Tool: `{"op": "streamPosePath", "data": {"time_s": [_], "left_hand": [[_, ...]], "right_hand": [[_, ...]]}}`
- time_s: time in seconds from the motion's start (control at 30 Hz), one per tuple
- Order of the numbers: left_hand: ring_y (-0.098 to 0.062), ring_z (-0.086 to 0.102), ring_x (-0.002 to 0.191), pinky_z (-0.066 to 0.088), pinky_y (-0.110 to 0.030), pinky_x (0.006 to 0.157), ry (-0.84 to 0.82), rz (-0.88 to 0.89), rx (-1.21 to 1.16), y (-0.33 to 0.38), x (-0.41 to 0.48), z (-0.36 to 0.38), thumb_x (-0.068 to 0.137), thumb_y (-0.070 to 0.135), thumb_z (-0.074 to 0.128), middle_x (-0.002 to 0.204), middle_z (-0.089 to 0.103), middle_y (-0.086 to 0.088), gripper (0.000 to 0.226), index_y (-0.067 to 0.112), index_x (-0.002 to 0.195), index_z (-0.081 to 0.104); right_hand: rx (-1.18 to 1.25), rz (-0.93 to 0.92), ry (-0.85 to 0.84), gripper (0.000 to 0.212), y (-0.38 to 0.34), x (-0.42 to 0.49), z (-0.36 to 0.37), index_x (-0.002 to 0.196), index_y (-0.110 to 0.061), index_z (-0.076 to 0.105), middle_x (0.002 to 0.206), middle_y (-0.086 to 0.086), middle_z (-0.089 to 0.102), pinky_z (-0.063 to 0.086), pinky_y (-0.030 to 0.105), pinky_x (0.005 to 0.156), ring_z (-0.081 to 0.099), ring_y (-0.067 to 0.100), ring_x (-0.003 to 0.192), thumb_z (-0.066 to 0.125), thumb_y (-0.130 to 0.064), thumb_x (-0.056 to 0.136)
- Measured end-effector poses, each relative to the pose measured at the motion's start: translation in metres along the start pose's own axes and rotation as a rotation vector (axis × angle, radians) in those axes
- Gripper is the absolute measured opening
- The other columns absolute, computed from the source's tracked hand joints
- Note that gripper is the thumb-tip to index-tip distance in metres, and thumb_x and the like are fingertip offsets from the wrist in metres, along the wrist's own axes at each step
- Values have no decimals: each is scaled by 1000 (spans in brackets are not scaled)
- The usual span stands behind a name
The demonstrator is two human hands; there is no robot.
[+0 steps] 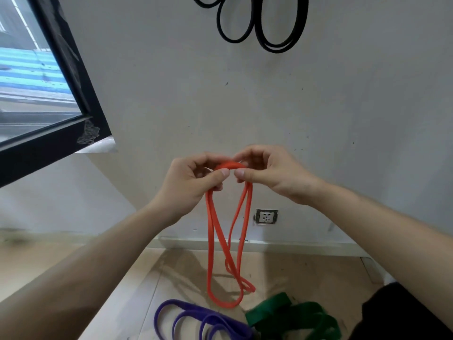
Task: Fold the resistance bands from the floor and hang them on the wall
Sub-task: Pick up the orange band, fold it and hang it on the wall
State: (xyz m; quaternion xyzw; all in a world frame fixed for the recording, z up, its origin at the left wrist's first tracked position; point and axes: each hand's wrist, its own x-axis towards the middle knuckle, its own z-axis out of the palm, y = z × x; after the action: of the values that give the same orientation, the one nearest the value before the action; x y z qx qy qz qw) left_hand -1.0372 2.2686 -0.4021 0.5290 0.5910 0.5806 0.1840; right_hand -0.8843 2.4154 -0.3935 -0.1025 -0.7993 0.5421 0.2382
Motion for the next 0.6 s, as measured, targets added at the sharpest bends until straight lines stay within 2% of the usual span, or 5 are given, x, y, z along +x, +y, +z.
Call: {"op": "streamPosePath", "data": {"time_s": [0.1,0.2,0.33,0.47,0.6], "left_hand": [[-23,73,78,62,-32,78,-51,-14,13,-3,0,-3,87,4,75,88,76,-5,26,15,111,73],[-25,73,88,62,-34,82,-108,-33,81,-7,-2,-3,86,6,77,95,76,-6,25,14,109,73],[-23,73,88,61,-30,82,-110,-57,104,-12,-3,-3,87,3,76,92,75,-3,21,14,104,74],[-33,71,84,60,-41,81,-68,-80,99,-18,-3,-6,86,1,76,92,72,-21,23,12,105,73],[-19,73,78,60,-34,80,-15,-88,75,-20,-3,-7,85,1,77,85,74,-13,28,14,109,71]], "right_hand": [[-168,-81,89,10,-5,0,0,96,-20,72,83,3,73,56,28,75,69,18,80,74,-13,89],[-165,-166,178,11,-15,0,-1,94,-22,70,81,-2,70,55,24,74,65,12,78,72,-11,90],[-53,-234,375,16,-25,4,-18,91,-20,67,75,0,66,56,25,71,63,14,69,68,-4,91],[-27,-204,518,10,-23,4,-41,95,-13,68,74,1,65,58,28,71,64,17,68,66,-4,93],[9,-190,603,11,-16,4,-63,96,-14,67,76,4,64,57,25,68,62,16,66,66,-3,93]]}}
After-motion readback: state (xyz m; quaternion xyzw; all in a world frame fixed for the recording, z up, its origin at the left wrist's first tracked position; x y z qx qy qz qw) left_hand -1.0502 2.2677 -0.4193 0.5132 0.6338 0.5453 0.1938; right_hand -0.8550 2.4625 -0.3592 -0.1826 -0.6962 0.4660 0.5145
